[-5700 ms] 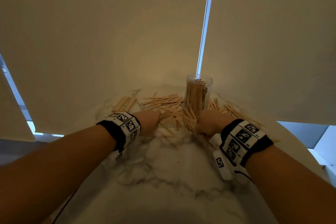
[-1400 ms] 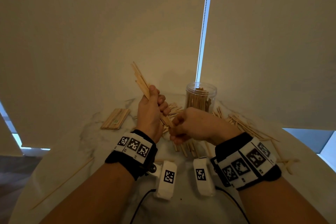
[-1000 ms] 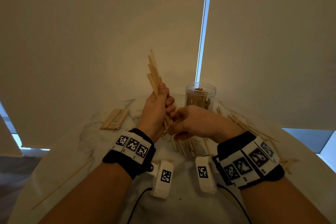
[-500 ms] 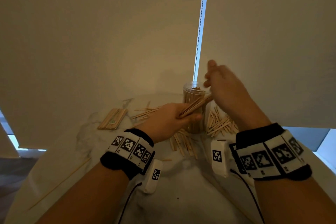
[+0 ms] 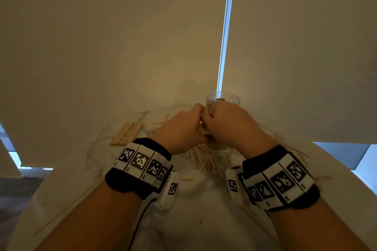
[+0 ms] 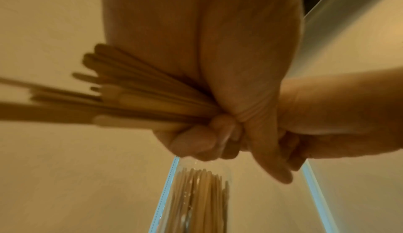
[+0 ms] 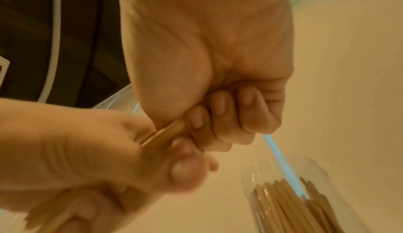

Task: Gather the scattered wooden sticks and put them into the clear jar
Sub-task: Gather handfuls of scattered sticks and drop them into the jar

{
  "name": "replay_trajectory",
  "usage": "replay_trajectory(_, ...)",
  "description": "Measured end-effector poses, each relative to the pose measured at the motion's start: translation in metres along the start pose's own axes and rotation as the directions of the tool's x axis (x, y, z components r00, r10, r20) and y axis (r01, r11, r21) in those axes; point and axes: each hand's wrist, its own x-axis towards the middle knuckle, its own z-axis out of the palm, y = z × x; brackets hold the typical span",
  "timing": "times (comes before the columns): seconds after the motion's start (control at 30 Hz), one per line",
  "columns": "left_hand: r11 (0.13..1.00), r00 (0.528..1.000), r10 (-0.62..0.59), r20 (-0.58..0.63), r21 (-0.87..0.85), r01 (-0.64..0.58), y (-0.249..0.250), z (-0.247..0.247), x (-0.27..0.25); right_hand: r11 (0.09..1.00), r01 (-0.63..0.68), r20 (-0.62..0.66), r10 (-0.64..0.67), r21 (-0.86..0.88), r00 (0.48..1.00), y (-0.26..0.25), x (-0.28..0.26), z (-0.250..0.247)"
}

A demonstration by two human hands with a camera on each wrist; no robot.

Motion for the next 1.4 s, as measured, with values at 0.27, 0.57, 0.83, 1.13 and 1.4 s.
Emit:
replay_trajectory(0.27, 0.901, 0.916, -0.285, -0.281, -0.405, 0.156, -0.020, -0.031, -0.003, 0.981, -0.161, -0.126, 0.174, 0.108, 0.977, 0.031, 0.004, -0.021)
replay_trajectory(0.57, 0.238, 0.860, -0.494, 0.128, -0.932, 0.275, -0.001, -0.020, -0.002, 0.970, -0.158, -0.163, 0.188, 0.185, 0.968, 0.017, 0.003, -0.015)
replay_trajectory(0.83, 0.309, 0.845, -0.534, -0.026, -0.936, 0.166, -0.002, -0.008, 0.000, 0.997, -0.041, -0.194, 0.053, 0.065, 0.980, 0.001, 0.001, 0.002)
replay_trajectory(1.13, 0.545, 0.817, -0.513, -0.263, -0.835, 0.073, 0.000, 0.004, 0.007, 0.971, -0.188, -0.249, 0.220, 0.148, 0.943, 0.022, 0.003, -0.018)
replay_trajectory(1.4, 0.757, 0.877, -0.447, -0.177, -0.597, 0.266, -0.011, 0.008, 0.046, 0.910, -0.413, -0.400, 0.391, 0.033, 0.829, 0.073, 0.042, -0.062)
